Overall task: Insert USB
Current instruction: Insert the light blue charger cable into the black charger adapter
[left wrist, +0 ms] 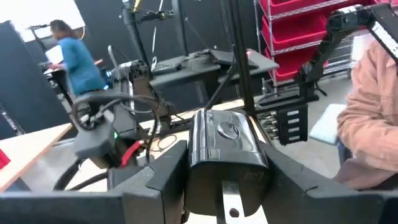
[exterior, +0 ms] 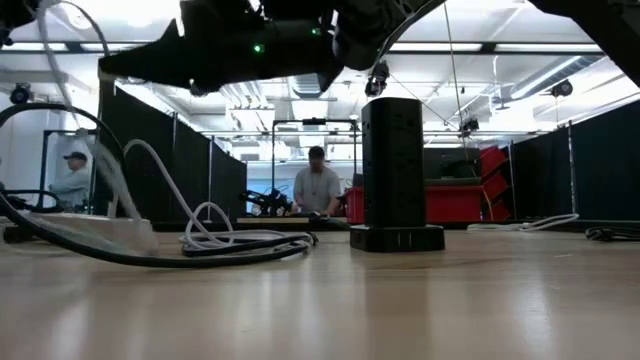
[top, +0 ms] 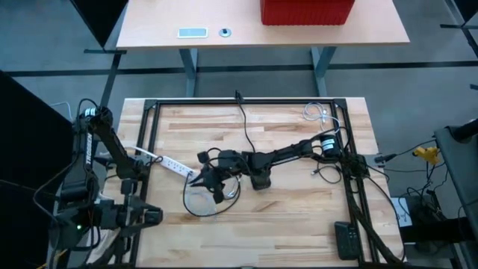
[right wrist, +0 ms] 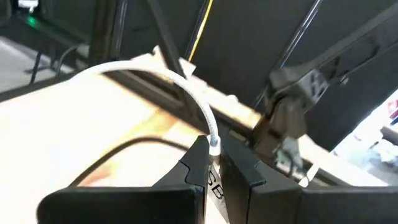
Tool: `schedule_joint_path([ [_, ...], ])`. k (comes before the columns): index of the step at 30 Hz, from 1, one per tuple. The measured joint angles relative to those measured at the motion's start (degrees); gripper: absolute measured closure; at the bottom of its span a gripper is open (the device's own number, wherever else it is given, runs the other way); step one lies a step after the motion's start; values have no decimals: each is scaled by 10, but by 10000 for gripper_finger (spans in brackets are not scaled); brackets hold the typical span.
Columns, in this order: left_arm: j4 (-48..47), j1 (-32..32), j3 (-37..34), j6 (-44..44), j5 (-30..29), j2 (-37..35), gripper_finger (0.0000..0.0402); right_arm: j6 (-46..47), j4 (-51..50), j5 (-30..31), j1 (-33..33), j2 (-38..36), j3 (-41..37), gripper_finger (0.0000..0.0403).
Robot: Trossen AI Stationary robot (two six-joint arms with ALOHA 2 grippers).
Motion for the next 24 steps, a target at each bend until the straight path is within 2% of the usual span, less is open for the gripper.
schedule_joint_path([
  [9, 119, 0, 0, 209, 66, 15, 252, 19, -12, 0, 9, -29, 0, 391],
  [15, 116, 0, 0, 214, 62, 18, 252, 23, -15, 0, 16, -38, 0, 391],
  [20, 115, 0, 0, 207, 15, 18, 252, 57, 30, -2, 22, -47, 0, 391],
  [22, 113, 0, 0, 196, 26, 18, 252, 68, 37, -5, 23, -58, 0, 391],
  [24, 114, -2, 0, 192, 81, 19, 252, 69, 39, -5, 24, -68, 0, 391],
])
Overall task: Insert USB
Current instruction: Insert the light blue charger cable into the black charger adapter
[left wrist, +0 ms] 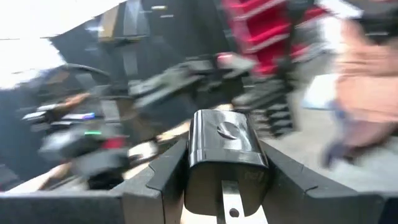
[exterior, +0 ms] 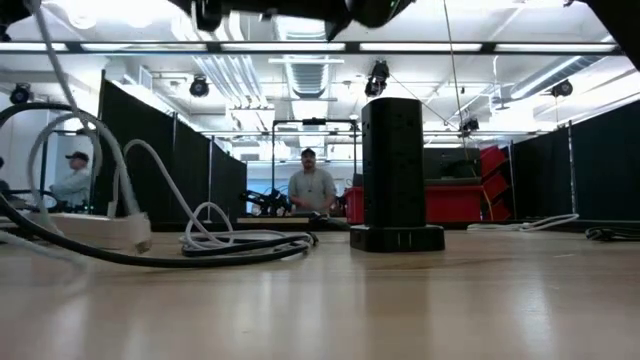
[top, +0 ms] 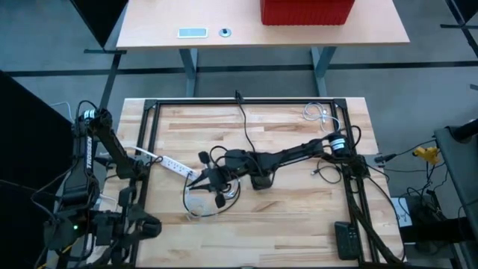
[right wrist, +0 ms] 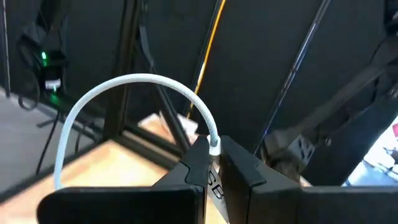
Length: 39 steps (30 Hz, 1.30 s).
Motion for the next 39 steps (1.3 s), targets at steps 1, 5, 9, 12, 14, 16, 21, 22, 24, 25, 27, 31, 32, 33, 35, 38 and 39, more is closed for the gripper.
schedule_joint_path([
  [1, 3, -4, 0, 0, 16, 3, 252, 1, 1, 0, 0, -3, 0, 391],
  [5, 4, -16, -1, 0, -27, 10, 252, 9, 3, 1, 6, -5, -3, 391],
  [9, -12, -17, -1, -20, -83, 10, 252, 28, 17, 17, 10, -5, -4, 391],
  [12, -37, -17, -1, -45, -127, 10, 252, 42, 24, 39, 10, -5, -4, 391],
  [14, -53, -18, -1, -62, -157, 10, 252, 52, 28, 53, 9, -5, -5, 391],
  [16, -79, -18, -1, -91, -196, 9, 252, 59, 30, 66, 10, -6, -7, 391],
  [21, -218, -16, -1, -256, -221, 9, 252, 74, 31, 72, 19, -8, -9, 391],
  [22, -252, -15, -1, -297, -221, 9, 252, 76, 32, 74, 22, -11, -9, 391],
  [24, -315, -11, -1, -382, -219, 10, 252, 76, 35, 87, 28, -22, -14, 391],
  [25, -340, -9, -1, -419, -219, 11, 252, 75, 38, 96, 32, -29, -19, 391],
  [27, -376, -4, -1, -463, -219, 13, 252, 68, 48, 118, 39, -48, -35, 391],
  [31, -383, 5, -3, -476, -219, 23, 252, 55, 73, 152, 52, -96, -74, 391],
  [32, -383, 6, -3, -477, -219, 24, 252, 59, 83, 161, 56, -108, -86, 391],
  [33, -383, 7, -3, -477, -221, 27, 252, 66, 91, 167, 59, -119, -97, 391],
  [35, -383, 7, -3, -474, -219, 35, 252, 87, 107, 171, 65, -138, -121, 391],
  [38, -382, 10, -4, -453, -216, 44, 252, 129, 107, 175, 70, -156, -148, 391],
  [39, -382, 12, -4, -443, -214, 46, 252, 139, 107, 181, 72, -160, -157, 391],
])
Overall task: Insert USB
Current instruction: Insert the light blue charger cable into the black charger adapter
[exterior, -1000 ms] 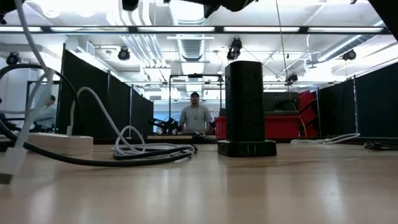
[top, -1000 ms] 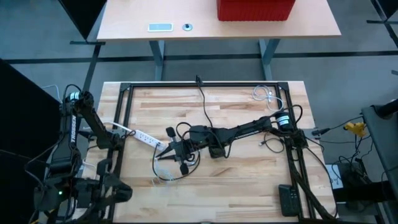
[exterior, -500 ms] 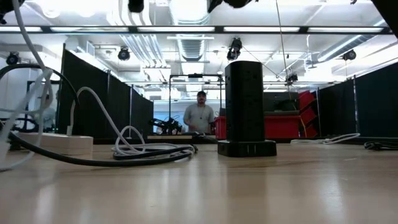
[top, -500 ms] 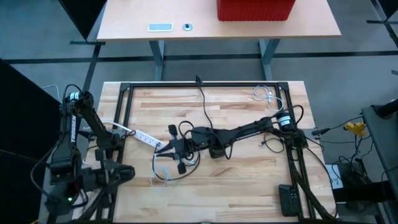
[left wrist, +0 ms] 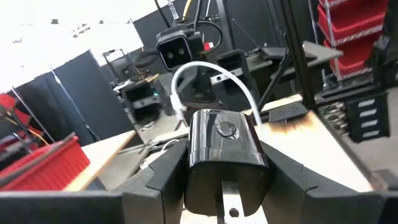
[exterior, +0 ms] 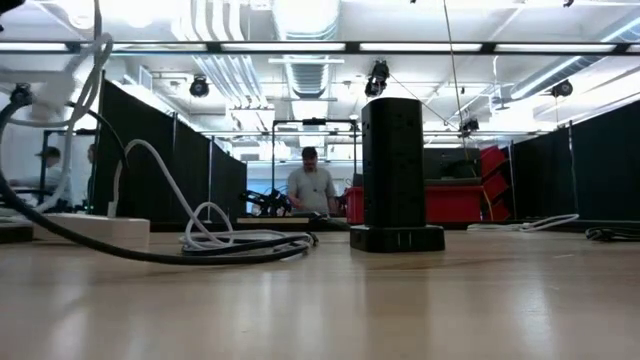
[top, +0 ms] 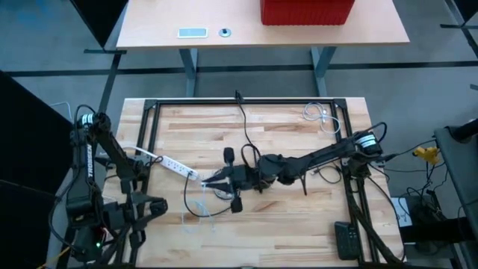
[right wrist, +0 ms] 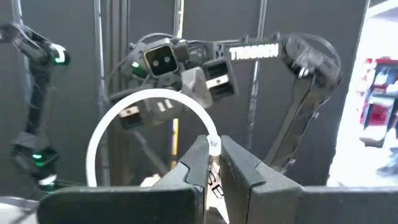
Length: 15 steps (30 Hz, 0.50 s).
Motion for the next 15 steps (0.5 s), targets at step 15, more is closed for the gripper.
schedule_joint_path([
  [15, 0, 65, 0, 202, 62, 27, 252, 88, 0, 35, 10, -25, -84, 391],
])
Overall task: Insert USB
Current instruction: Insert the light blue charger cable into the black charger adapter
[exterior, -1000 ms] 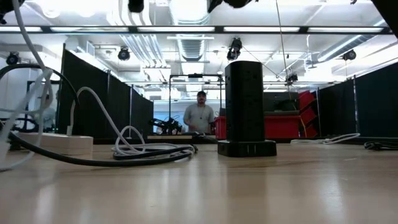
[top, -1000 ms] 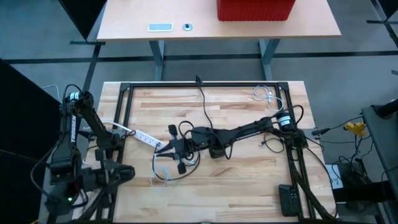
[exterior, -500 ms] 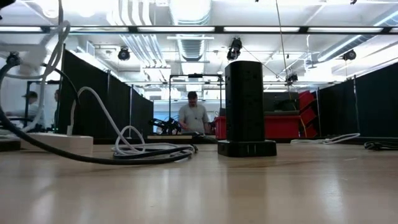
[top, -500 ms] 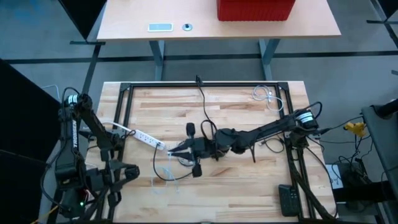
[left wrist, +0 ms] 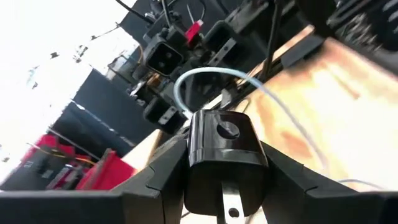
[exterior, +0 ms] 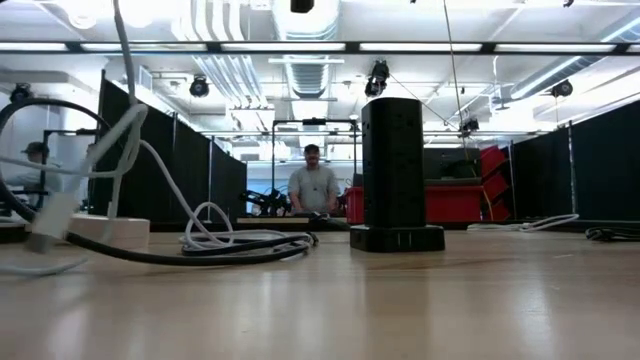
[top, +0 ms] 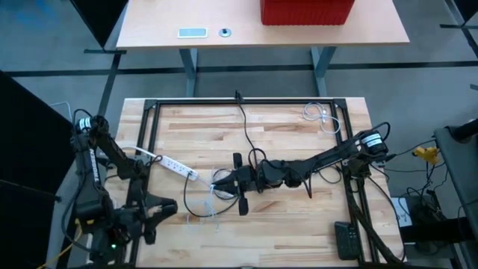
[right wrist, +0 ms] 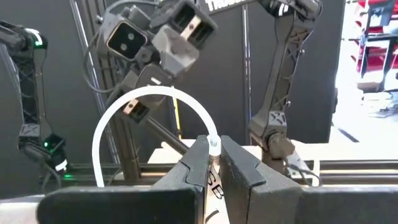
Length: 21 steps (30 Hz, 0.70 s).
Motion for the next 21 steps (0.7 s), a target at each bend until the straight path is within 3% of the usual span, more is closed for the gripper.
schedule_joint_path([
  [9, 0, 41, 0, 53, 0, 2, 252, -191, 70, -35, 34, -10, -4, 391],
  [13, 1, 45, 0, 50, -7, 7, 252, -171, 123, -29, 25, -26, -24, 391],
  [21, 0, 52, 0, 81, -16, 20, 252, -93, 275, -83, 26, -46, -98, 391],
])
